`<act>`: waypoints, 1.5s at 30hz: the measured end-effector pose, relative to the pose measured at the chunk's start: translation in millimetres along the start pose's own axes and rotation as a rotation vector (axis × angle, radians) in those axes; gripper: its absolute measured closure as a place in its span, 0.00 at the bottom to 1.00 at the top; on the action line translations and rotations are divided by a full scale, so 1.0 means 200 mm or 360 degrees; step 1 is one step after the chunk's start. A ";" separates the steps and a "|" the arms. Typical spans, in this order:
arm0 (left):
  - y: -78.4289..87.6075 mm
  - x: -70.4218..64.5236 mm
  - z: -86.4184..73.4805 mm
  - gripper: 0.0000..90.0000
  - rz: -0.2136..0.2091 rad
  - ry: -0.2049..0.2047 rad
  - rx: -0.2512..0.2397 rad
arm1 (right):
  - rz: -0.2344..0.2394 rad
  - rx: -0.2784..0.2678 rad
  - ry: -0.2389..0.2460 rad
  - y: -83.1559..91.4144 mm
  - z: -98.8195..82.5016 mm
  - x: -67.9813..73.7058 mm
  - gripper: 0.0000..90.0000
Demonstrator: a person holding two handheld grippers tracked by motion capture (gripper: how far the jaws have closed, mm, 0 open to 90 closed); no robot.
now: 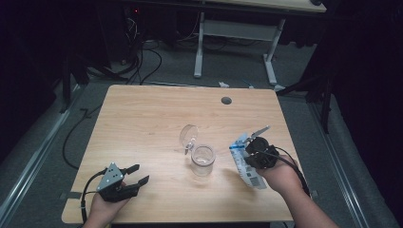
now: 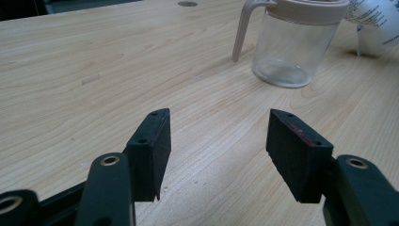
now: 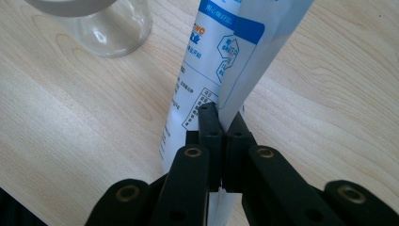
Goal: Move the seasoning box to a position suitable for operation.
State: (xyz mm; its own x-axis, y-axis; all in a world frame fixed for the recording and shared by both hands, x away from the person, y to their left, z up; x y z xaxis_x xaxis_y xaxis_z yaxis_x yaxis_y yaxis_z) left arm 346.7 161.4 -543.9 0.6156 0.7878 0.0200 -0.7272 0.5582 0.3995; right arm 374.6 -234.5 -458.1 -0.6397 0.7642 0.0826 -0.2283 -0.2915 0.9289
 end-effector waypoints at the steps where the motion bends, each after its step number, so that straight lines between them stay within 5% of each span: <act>1: 0.00 0.00 0.00 0.45 -0.0001 0.0000 0.0000 | 0.0000 0.0003 0.0003 0.00 0.00 0.00 1.00; 17: 0.00 -0.08 0.05 0.46 -0.0060 -0.0011 -0.0065 | -0.0007 0.0057 0.0045 0.04 0.02 0.01 1.00; 22: -0.03 -0.19 0.11 0.46 -0.0116 -0.0064 -0.0076 | -0.0003 0.0045 0.0035 0.05 0.01 0.01 1.00; 28: -0.11 -0.35 0.14 0.47 -0.0223 -0.0120 0.0005 | 0.0017 0.0044 0.0037 0.05 -0.01 0.00 1.00; 45: -0.41 -0.74 0.21 0.45 -0.0494 -0.0117 0.0056 | 0.0093 0.0044 0.0066 0.05 0.00 -0.02 1.00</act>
State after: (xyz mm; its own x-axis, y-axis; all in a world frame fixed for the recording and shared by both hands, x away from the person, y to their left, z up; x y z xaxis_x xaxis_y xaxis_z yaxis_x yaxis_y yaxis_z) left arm 327.9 -12.5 -541.2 0.8277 0.5596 -0.0422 -0.4911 0.7586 0.4282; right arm 374.5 -241.0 -448.7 -0.6813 0.7217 0.1226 -0.1697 -0.3187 0.9325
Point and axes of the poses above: each handheld gripper's, and its own axes: y roughly backward along the jaws, z roughly out of its top, x roughly to its left, the point moved 6 cm from there along -y, roughly forward along the jaws, and after that the axes turned 11 degrees about z, right-handed, at the moved point
